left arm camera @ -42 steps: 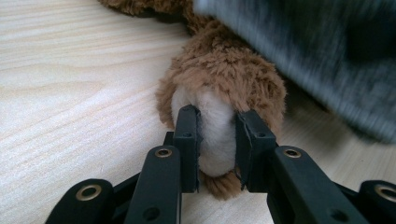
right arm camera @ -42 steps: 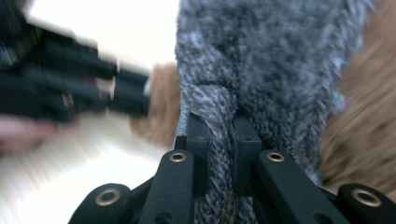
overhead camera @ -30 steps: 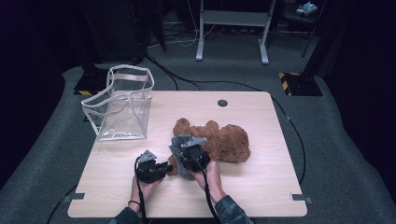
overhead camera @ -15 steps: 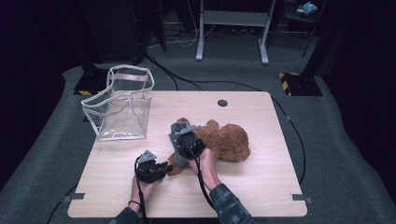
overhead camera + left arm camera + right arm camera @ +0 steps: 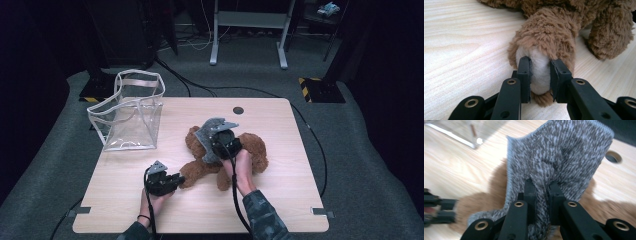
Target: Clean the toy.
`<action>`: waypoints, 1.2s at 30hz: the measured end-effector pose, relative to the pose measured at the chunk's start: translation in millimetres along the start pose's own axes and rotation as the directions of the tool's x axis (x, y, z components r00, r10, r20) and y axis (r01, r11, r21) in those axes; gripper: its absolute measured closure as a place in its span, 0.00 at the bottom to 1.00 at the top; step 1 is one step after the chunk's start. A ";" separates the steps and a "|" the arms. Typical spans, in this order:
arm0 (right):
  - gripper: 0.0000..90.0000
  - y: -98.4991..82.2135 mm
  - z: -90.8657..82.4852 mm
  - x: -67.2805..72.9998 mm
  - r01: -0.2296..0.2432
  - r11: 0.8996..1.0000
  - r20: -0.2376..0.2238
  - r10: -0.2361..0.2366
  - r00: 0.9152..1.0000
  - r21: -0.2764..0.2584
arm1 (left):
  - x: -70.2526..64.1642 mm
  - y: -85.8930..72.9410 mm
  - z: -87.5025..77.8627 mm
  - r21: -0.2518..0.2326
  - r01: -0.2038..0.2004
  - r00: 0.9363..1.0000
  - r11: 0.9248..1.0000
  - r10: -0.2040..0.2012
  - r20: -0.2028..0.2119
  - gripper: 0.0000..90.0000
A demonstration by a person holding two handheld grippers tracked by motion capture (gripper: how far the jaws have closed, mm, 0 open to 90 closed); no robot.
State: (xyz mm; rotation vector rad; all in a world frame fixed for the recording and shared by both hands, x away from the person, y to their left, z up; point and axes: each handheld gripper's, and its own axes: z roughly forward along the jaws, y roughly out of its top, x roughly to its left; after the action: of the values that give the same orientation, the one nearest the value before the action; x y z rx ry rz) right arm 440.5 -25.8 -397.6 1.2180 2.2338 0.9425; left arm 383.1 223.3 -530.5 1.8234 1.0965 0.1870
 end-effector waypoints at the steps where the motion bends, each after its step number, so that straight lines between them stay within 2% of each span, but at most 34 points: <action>1: 0.90 -2.2 -0.5 -5.0 -0.017 1.000 0.008 0.017 1.000 0.010 | -0.2 -0.1 -0.2 0.000 0.001 1.000 1.000 -0.001 0.002 0.80; 3: 0.90 -6.8 1.7 -14.2 -0.037 0.999 0.000 0.037 0.999 0.013 | -0.3 -0.1 -0.3 0.001 -0.004 1.000 1.000 0.004 0.003 0.80; 4: 0.90 -8.5 3.2 -16.0 -0.054 0.998 0.003 0.054 0.999 0.018 | 0.0 -0.1 -0.3 -0.003 -0.003 1.000 1.000 0.003 0.002 0.80; 6: 0.90 -11.6 7.2 -18.4 -0.079 0.997 -0.020 0.080 0.997 0.026 | -0.2 0.0 -0.3 -0.002 -0.003 1.000 1.000 0.003 -0.006 0.76; 10: 0.90 -14.6 12.5 -16.2 -0.070 0.997 -0.031 0.071 0.997 0.035 | 2.2 5.2 -0.4 0.014 0.034 0.999 0.999 -0.034 -0.022 0.52; 11: 0.90 -15.1 13.3 -15.9 -0.059 0.998 -0.031 0.061 0.998 0.038 | 1.0 10.3 -2.0 0.030 0.011 0.999 0.999 -0.010 -0.032 0.46; 12: 0.90 -15.4 14.1 -16.0 -0.055 0.998 -0.032 0.056 0.998 0.038 | -3.1 15.7 -3.8 0.009 0.010 0.999 1.000 -0.010 -0.037 0.42; 13: 0.90 -15.8 14.3 -15.9 -0.063 0.997 -0.034 0.064 0.997 0.040 | -7.6 21.1 -5.1 -0.006 0.000 0.999 1.000 0.000 -0.040 0.41; 14: 0.90 -15.8 14.9 -16.7 -0.056 0.998 -0.036 0.057 0.998 0.037 | -11.0 26.0 -5.8 0.002 -0.030 0.998 1.000 0.030 -0.046 0.40; 15: 0.90 -15.8 14.8 -16.5 -0.062 0.997 -0.037 0.063 0.997 0.038 | -15.2 28.4 -4.0 -0.001 -0.042 0.998 0.999 0.041 -0.054 0.39; 17: 0.88 -16.1 13.7 -16.7 -0.065 0.997 -0.038 0.067 0.997 0.034 | -18.0 28.3 0.3 0.024 -0.068 0.996 0.997 0.069 -0.049 0.42; 18: 0.86 -15.9 12.6 -16.8 -0.059 0.998 -0.042 0.060 0.997 0.030 | -18.7 26.3 4.2 0.042 -0.082 0.994 0.996 0.084 -0.062 0.48; 19: 0.82 -15.3 10.5 -16.7 -0.059 0.998 -0.036 0.060 0.998 0.023 | -18.6 23.6 7.4 0.045 -0.078 0.995 0.996 0.080 -0.060 0.52; 20: 0.73 -13.8 8.2 -17.1 -0.049 0.999 -0.026 0.049 0.998 0.019 | -18.1 21.9 8.1 0.040 -0.072 0.996 0.997 0.074 -0.057 0.57; 21: 0.62 -12.0 4.1 -17.3 -0.060 0.998 -0.003 0.061 0.998 0.017 | -17.7 20.9 7.5 0.037 -0.078 0.995 0.996 0.080 -0.064 0.61; 22: 0.57 -10.2 1.4 -19.6 -0.061 0.998 0.015 0.061 0.998 0.003 | -17.0 19.6 7.9 0.029 -0.081 0.994 0.996 0.083 -0.064 0.65; 23: 0.54 -8.7 0.5 -22.6 -0.058 0.998 0.011 0.058 0.998 0.002 | -15.3 18.2 7.1 0.039 -0.091 0.994 0.995 0.093 -0.064 0.68; 25: 0.53 -8.4 3.7 -25.9 -0.088 0.996 -0.004 0.088 0.996 0.023 | -13.3 13.8 7.9 0.025 -0.081 0.995 0.996 0.083 -0.061 0.73; 26: 0.54 -9.1 8.2 -27.7 -0.086 0.995 -0.021 0.087 0.996 0.042 | -13.1 11.9 8.8 0.012 -0.079 0.995 0.997 0.080 -0.060 0.75; 28: 0.69 -11.6 12.7 -27.9 -0.078 0.996 -0.055 0.080 0.995 0.038 | -11.5 9.8 9.8 -0.005 -0.068 0.996 0.998 0.068 -0.056 0.77; 30: 0.81 -13.0 13.7 -26.3 -0.061 0.998 -0.063 0.063 0.996 0.031 | -10.2 6.2 11.1 -0.025 -0.056 0.997 0.998 0.055 -0.049 0.77; 31: 0.84 -13.5 13.0 -24.0 -0.068 0.997 -0.055 0.070 0.996 0.038 | -10.8 5.6 10.8 -0.024 -0.062 0.997 0.998 0.060 -0.053 0.78; 33: 0.87 -12.4 11.0 -26.4 -0.048 0.999 -0.055 0.049 0.997 0.023 | -12.4 5.4 10.9 -0.022 -0.078 0.995 0.997 0.077 -0.060 0.78; 36: 0.88 -3.3 1.8 -28.1 -0.040 0.999 -0.039 0.039 0.998 -0.008 | -12.3 5.4 10.8 -0.023 -0.074 0.996 0.997 0.072 -0.059 0.78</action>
State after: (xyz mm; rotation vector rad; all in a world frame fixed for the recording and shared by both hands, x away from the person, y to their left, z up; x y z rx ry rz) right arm 454.5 -50.3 -400.0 1.2542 2.2403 0.9986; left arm 385.1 206.4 -528.0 1.8467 1.0639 0.2980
